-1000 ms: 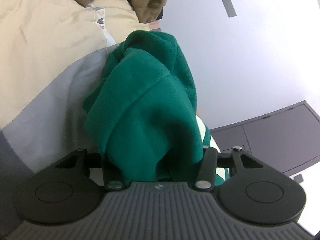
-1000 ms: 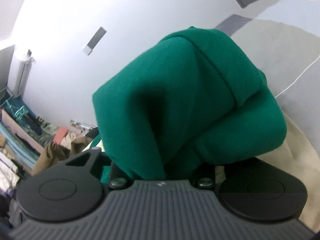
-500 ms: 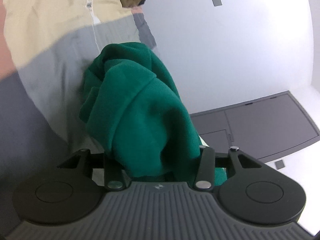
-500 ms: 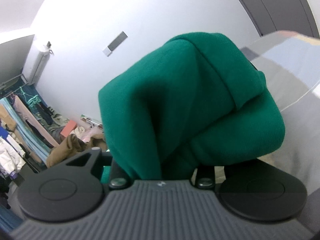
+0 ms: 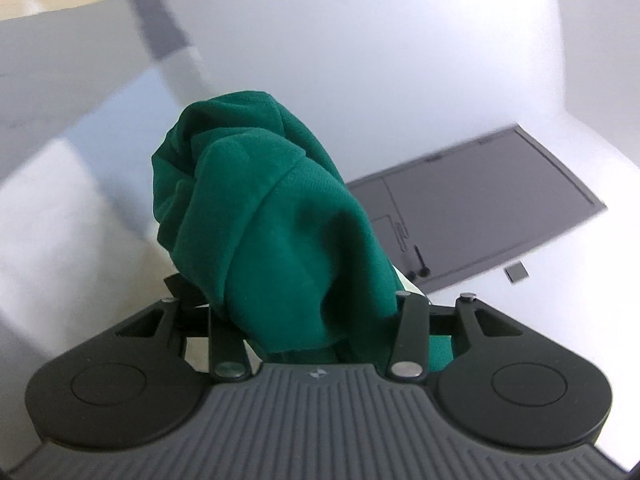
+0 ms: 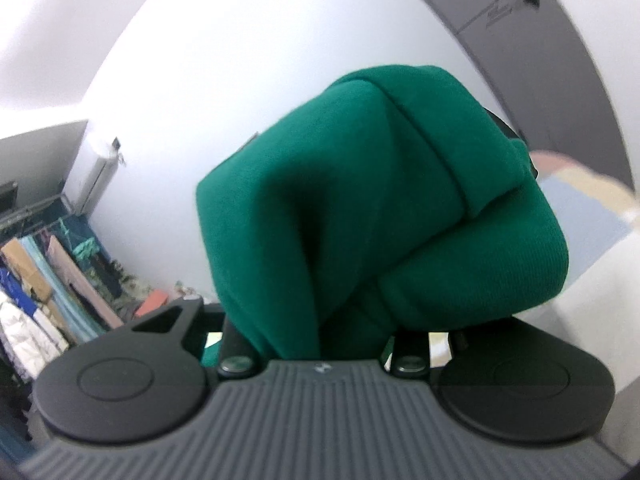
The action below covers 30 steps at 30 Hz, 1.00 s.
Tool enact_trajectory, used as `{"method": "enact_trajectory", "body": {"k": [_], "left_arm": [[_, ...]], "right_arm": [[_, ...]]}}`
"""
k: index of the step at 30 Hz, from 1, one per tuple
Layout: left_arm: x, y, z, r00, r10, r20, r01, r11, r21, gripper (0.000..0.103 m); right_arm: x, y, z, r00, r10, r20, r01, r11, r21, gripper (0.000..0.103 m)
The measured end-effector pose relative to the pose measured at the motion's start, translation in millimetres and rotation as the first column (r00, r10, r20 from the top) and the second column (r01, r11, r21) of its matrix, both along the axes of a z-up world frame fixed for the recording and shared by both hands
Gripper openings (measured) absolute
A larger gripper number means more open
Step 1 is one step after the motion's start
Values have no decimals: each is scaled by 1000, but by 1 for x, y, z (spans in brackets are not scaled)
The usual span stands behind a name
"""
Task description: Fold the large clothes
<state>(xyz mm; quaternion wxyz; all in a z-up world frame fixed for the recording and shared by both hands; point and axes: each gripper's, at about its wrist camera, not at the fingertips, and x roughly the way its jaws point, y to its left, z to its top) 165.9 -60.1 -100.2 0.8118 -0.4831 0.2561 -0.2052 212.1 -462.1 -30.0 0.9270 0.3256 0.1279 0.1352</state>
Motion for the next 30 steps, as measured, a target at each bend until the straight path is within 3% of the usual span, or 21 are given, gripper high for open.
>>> {"method": "enact_trajectory", "body": {"k": [5, 10, 14, 18, 22, 26, 30], "left_arm": [[44, -64, 16, 998, -40, 45, 39, 999, 18, 49], [92, -122, 10, 993, -95, 66, 91, 994, 66, 49], [133, -162, -15, 990, -136, 43, 131, 985, 109, 49], [151, -184, -50, 986, -166, 5, 163, 975, 152, 49], [160, -188, -93, 983, -182, -32, 184, 965, 187, 49], [154, -177, -124, 978, -206, 24, 196, 957, 214, 49], [142, -182, -137, 968, -241, 62, 215, 936, 280, 49]], "right_arm": [[9, -41, 3, 996, -83, 43, 83, 997, 12, 39], [22, -82, -22, 986, -159, 42, 158, 987, 38, 39], [32, -110, -63, 977, -214, 10, 213, 974, 80, 39], [36, -139, -115, 969, -242, -53, 246, 962, 114, 39], [41, -139, -163, 964, -239, -120, 253, 960, 118, 39], [36, -132, -205, 966, -222, -134, 240, 961, 136, 39], [29, -131, -233, 961, -229, -155, 256, 950, 179, 39]]}}
